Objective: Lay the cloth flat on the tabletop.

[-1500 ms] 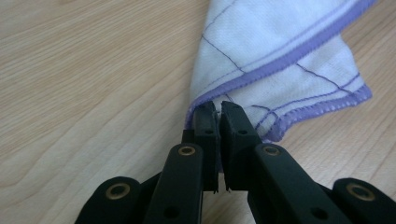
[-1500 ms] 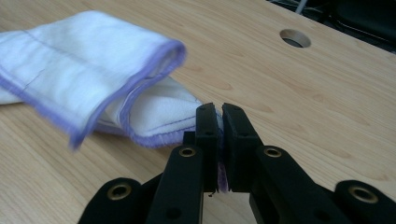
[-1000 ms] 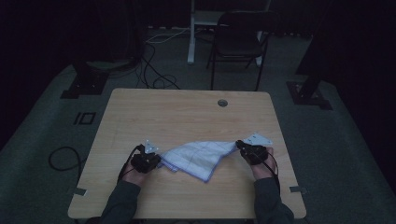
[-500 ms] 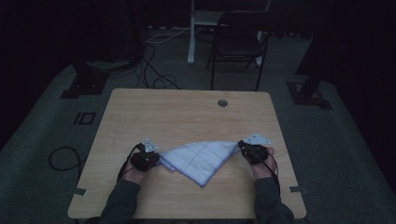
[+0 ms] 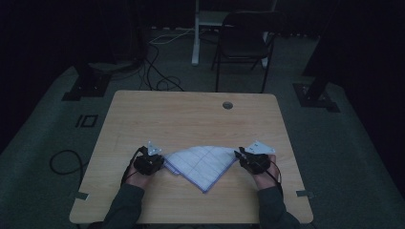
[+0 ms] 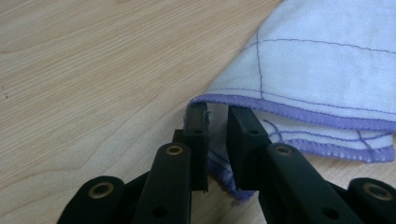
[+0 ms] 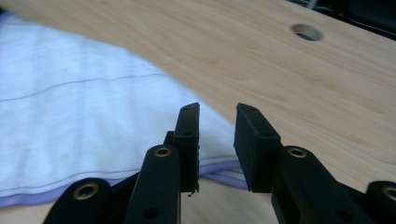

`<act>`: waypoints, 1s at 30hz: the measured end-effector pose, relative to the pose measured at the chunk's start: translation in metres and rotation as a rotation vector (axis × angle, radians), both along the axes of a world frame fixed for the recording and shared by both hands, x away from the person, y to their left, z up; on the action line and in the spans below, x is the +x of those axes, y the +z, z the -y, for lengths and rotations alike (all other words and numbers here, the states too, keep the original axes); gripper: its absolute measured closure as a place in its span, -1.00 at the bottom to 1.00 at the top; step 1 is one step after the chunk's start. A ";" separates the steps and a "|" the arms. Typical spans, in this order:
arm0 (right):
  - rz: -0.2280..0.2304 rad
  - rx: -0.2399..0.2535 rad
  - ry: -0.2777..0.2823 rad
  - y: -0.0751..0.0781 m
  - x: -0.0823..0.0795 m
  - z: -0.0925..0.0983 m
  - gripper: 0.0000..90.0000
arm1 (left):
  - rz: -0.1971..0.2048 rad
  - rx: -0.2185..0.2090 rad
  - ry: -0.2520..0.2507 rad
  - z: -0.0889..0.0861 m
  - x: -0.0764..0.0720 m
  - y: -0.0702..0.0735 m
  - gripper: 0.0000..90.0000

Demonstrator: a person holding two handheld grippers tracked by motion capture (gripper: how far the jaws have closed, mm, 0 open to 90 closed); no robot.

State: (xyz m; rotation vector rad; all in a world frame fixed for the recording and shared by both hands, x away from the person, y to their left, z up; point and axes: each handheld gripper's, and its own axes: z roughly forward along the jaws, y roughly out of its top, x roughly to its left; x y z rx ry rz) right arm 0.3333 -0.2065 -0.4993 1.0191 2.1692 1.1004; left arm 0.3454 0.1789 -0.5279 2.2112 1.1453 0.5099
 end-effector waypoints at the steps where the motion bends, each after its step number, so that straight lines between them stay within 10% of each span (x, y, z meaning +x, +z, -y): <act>1: 0.000 0.000 0.008 -0.001 -0.002 -0.003 0.58 | 0.001 -0.003 0.000 0.000 0.000 0.000 0.73; 30: -0.076 -0.072 0.297 -0.031 -0.041 -0.078 0.58 | 0.009 -0.041 0.013 -0.005 -0.012 0.000 0.61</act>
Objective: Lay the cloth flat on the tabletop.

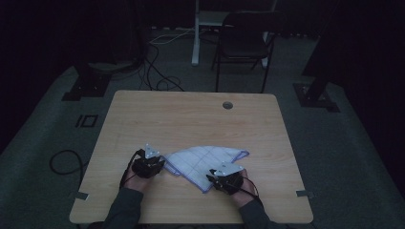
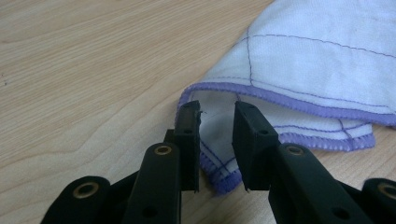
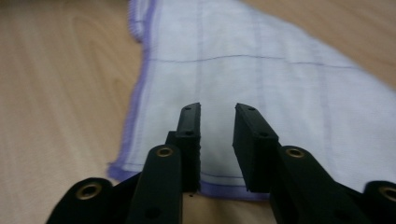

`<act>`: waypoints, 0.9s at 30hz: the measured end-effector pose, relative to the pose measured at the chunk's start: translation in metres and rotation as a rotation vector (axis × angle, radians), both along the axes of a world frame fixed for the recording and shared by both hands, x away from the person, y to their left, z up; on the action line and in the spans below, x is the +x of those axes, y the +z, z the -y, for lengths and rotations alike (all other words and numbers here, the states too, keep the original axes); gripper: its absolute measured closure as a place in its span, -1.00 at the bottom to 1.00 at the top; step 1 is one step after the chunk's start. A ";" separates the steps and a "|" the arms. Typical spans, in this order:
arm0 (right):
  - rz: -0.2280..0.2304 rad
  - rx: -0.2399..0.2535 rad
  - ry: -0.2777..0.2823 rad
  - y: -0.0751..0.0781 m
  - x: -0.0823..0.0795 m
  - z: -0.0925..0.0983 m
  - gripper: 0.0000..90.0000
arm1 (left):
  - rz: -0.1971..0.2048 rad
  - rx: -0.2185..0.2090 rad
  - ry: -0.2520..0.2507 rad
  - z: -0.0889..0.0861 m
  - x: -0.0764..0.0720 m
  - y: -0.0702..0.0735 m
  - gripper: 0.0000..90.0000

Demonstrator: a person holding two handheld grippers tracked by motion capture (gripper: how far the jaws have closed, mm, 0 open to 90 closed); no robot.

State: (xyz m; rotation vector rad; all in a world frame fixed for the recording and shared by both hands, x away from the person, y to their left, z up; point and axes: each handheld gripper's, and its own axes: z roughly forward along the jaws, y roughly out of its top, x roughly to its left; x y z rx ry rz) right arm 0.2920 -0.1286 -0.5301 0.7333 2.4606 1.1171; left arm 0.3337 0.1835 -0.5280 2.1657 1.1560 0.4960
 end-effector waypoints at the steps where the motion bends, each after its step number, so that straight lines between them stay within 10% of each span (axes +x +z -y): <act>1: -0.008 -0.002 0.010 -0.001 -0.001 -0.002 0.55 | 0.000 -0.002 0.003 0.000 0.000 0.000 0.61; 22: -0.064 -0.043 0.158 -0.013 -0.022 -0.015 0.30 | 0.001 -0.004 0.003 -0.001 -0.001 0.000 0.61; 27: -0.090 -0.031 0.144 -0.013 -0.016 -0.012 0.52 | -0.001 -0.001 -0.001 0.000 -0.001 -0.001 0.61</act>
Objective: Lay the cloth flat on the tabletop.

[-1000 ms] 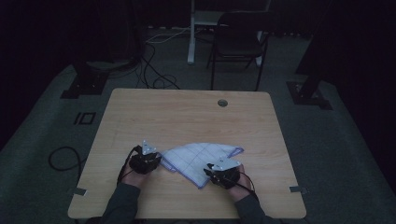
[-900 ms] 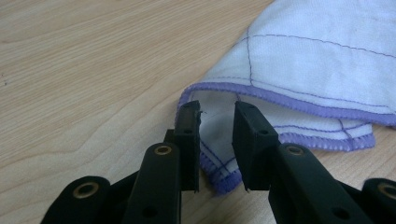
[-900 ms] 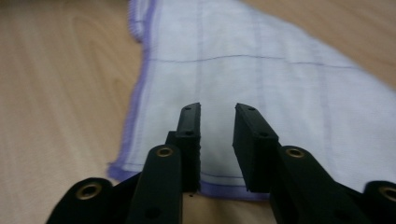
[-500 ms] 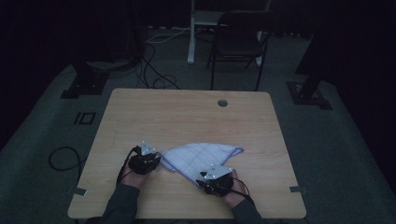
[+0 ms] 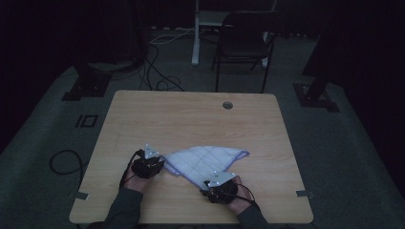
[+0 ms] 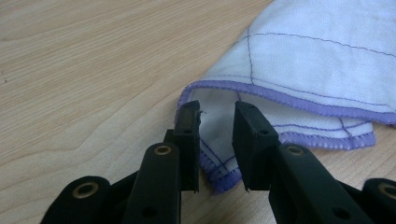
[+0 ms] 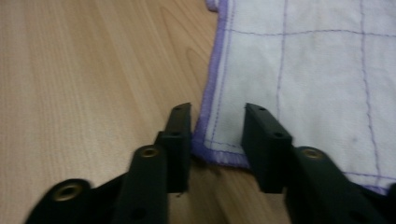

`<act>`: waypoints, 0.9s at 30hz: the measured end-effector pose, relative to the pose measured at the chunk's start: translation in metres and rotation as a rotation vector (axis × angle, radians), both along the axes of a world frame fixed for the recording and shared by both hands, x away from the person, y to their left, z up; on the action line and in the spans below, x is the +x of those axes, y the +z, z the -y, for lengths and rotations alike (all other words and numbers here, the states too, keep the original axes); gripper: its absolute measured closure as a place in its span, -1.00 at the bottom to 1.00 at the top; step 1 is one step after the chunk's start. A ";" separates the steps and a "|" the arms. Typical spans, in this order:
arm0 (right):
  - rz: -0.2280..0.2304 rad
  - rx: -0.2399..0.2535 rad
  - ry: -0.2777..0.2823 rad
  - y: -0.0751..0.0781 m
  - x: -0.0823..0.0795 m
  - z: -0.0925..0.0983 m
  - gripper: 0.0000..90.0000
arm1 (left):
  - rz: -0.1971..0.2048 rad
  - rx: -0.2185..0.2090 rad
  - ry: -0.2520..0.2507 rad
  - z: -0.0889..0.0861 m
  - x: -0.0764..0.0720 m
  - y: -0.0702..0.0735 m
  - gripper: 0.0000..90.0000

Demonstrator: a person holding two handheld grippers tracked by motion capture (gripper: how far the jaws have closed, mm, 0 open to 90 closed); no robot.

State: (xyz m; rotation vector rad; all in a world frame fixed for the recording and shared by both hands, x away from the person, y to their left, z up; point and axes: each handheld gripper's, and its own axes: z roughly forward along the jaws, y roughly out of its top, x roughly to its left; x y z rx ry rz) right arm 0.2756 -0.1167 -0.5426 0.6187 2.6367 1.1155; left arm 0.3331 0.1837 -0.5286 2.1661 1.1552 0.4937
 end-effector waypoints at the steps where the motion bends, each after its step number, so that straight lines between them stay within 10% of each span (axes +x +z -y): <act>1: -0.001 -0.001 -0.007 0.000 0.001 0.001 0.61 | 0.000 0.000 0.000 0.000 0.000 0.000 0.61; 7: -0.027 -0.012 -0.035 0.003 0.009 0.002 0.88 | 0.001 -0.001 -0.005 0.001 0.000 0.000 0.61; 27: 0.097 0.025 -0.152 0.040 0.038 0.012 0.91 | 0.015 -0.018 -0.019 0.002 -0.003 0.005 0.62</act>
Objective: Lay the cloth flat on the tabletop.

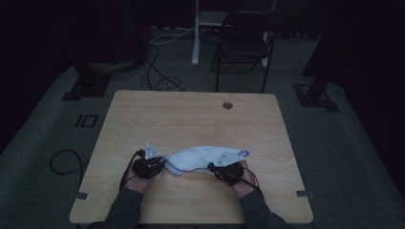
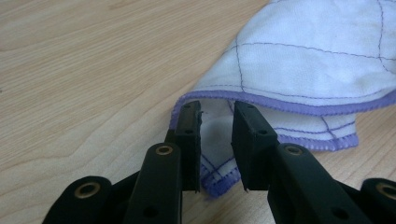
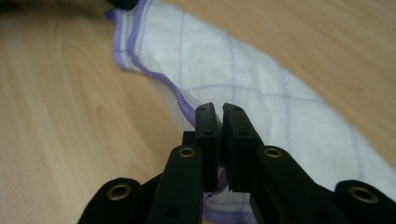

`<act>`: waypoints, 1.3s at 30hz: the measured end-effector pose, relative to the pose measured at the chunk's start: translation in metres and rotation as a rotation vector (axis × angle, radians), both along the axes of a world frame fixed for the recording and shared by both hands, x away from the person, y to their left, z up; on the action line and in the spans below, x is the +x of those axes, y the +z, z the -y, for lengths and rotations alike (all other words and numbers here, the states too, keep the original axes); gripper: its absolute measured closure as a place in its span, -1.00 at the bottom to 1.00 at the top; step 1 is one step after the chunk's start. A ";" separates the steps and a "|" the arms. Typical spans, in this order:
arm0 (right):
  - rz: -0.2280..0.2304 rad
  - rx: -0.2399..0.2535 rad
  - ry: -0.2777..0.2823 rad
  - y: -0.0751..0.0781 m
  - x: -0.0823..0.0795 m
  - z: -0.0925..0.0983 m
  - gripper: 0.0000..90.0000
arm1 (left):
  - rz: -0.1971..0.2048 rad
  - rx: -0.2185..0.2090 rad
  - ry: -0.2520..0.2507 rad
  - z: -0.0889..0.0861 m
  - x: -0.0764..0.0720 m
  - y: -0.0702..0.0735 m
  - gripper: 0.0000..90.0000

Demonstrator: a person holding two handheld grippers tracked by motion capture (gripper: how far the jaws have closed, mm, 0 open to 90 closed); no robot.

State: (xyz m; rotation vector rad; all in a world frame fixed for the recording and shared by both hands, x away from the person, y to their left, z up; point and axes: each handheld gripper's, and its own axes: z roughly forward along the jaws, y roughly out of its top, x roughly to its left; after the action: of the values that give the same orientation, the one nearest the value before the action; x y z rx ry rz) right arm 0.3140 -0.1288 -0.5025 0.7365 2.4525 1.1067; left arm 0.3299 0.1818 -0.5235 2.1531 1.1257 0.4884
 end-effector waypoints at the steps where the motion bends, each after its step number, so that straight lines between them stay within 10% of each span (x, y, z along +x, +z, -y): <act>1: 0.003 0.000 -0.004 0.001 0.003 0.000 0.91 | 0.000 0.001 0.000 0.000 0.000 0.000 0.62; 20: 0.038 0.035 -0.114 0.015 0.052 0.008 0.92 | 0.020 -0.023 0.073 -0.019 -0.009 0.005 0.75; 39: 0.049 0.014 -0.177 0.020 0.089 0.007 0.92 | 0.028 0.010 -0.147 0.042 -0.021 -0.004 0.54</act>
State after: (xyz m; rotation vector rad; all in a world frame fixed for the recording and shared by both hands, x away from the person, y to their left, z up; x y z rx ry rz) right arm 0.4030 -0.1360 -0.4826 0.8998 2.2908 1.0629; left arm 0.3090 0.1400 -0.5272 2.2117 0.9432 0.4568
